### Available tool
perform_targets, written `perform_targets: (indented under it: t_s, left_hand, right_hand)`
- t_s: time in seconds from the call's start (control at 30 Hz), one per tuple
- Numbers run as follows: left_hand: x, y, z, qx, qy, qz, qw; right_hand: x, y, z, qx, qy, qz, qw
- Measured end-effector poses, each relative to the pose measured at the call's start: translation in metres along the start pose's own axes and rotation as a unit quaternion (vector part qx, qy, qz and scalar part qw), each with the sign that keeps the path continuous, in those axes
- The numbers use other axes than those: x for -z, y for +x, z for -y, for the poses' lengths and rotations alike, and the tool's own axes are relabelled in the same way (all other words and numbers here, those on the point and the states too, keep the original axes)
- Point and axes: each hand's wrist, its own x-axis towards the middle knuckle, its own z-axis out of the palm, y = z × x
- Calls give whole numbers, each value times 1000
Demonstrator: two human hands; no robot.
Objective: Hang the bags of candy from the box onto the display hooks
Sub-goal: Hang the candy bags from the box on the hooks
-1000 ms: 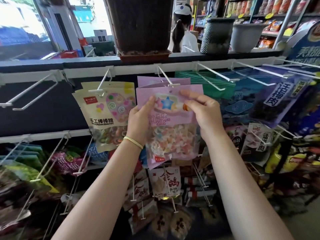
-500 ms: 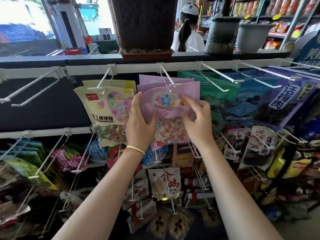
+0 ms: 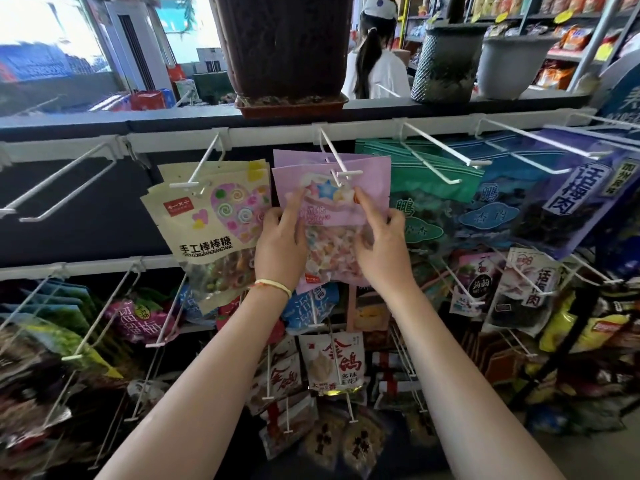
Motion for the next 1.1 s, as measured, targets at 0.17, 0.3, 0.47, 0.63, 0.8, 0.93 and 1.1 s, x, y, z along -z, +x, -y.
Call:
perform_targets:
  t_s: [0.17, 0.3, 0.47, 0.63, 0.8, 0.93, 1.1]
  left_hand:
    - [24, -23, 5, 22, 56, 142, 988]
    - [70, -53, 20, 34, 91, 178, 979]
    - [136, -82, 85, 121, -13, 381, 917]
    - [246, -124, 178, 184, -81, 310, 929]
    - [401, -179, 295, 242, -90, 259, 931]
    - [517, -219, 381, 301, -73, 196, 930]
    - [631, -260, 482, 351, -64, 83, 930]
  right_hand:
    - [-14, -26, 9, -28, -60, -124, 990]
    - [-32, -60, 30, -2, -37, -177, 983]
    - [-82, -102, 82, -68, 44, 105, 991]
    - [-179, -146, 183, -63, 68, 161, 983]
    - [-307, -197, 334, -12, 104, 234, 967]
    - [-403, -242, 444, 20, 144, 318, 937]
    - [-509, -280, 548, 36, 174, 367, 913]
